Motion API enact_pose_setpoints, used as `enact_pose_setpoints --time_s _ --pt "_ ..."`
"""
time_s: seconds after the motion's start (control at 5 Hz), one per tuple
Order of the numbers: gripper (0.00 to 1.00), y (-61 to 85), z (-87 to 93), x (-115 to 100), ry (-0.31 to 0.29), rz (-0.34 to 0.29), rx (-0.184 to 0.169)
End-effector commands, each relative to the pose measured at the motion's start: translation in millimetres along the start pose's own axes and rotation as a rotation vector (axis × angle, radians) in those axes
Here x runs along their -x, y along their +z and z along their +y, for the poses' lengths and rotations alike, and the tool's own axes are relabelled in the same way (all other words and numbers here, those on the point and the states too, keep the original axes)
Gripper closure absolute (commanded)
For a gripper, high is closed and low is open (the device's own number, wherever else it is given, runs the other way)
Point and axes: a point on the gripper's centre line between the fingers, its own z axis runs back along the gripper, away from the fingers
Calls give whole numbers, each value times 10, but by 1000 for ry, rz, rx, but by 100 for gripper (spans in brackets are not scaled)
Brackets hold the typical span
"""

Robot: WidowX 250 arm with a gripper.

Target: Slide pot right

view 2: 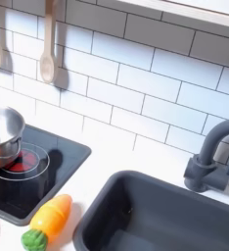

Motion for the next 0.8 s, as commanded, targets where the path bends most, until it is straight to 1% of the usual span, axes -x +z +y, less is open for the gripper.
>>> enact_pose_setpoints --time_s 0.0,0.2,0.4,0.6 --pt "0 0 0 0 0 0 0" --pt "0 -25 80 -93 -8 5 -15" --pt "0 -44 136 -221 -4 2 -16" --pt "0 -24 214 -378 16 -9 -19"
